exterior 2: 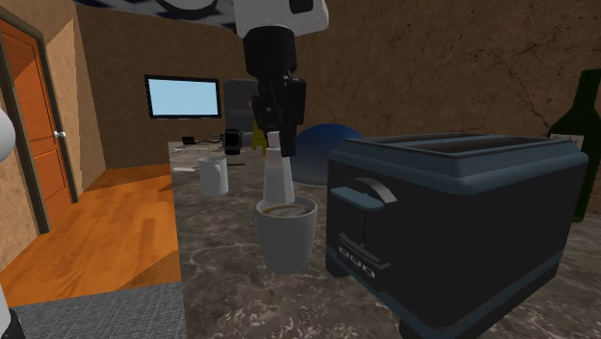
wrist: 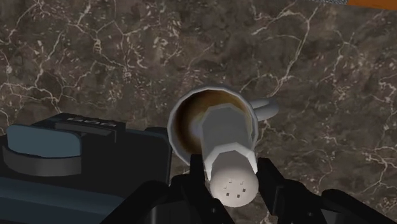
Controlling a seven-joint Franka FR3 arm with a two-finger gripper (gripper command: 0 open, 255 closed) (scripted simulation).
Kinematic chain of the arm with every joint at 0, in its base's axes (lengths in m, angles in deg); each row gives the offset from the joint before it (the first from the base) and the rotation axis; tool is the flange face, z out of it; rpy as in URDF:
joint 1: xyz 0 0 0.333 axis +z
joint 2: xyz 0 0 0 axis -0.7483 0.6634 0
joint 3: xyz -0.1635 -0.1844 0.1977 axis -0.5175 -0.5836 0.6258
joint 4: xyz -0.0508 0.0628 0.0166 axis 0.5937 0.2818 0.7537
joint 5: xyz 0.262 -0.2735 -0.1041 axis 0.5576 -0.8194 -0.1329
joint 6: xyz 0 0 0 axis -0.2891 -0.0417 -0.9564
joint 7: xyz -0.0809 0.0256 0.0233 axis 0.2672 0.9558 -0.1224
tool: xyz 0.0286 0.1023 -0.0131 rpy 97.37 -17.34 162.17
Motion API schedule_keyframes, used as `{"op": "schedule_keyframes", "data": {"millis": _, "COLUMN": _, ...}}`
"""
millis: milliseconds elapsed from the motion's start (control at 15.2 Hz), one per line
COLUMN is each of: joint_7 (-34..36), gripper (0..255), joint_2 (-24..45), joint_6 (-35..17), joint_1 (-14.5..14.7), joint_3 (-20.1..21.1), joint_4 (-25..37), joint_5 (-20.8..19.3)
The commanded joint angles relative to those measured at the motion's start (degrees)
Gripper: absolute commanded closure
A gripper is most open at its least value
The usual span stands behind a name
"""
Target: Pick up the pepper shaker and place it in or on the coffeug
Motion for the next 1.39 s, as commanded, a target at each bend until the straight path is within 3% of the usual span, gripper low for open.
{"op": "schedule_keyframes", "data": {"millis": 0, "joint_7": 0.05, "gripper": 255, "joint_2": 0.08, "joint_6": -0.24, "joint_1": 0.0, "joint_3": 0.05, "joint_4": -0.13, "joint_5": 0.01}}
{"op": "schedule_keyframes", "data": {"millis": 330, "joint_7": 0.05, "gripper": 255, "joint_2": 0.08, "joint_6": -0.24, "joint_1": 0.0, "joint_3": 0.05, "joint_4": -0.13, "joint_5": 0.01}}
{"op": "schedule_keyframes", "data": {"millis": 396, "joint_7": 0.05, "gripper": 0, "joint_2": 0.09, "joint_6": -0.25, "joint_1": 0.0, "joint_3": 0.05, "joint_4": -0.13, "joint_5": 0.01}}
{"op": "schedule_keyframes", "data": {"millis": 726, "joint_7": 0.05, "gripper": 0, "joint_2": 0.09, "joint_6": -0.25, "joint_1": 0.0, "joint_3": 0.05, "joint_4": -0.13, "joint_5": 0.01}}
{"op": "schedule_keyframes", "data": {"millis": 990, "joint_7": -0.11, "gripper": 0, "joint_2": -1.7, "joint_6": 7.64, "joint_1": 0.2, "joint_3": -0.39, "joint_4": 5.99, "joint_5": 0.04}}
{"op": "schedule_keyframes", "data": {"millis": 1320, "joint_7": -0.11, "gripper": 0, "joint_2": -1.7, "joint_6": 7.64, "joint_1": 0.21, "joint_3": -0.39, "joint_4": 5.99, "joint_5": 0.04}}
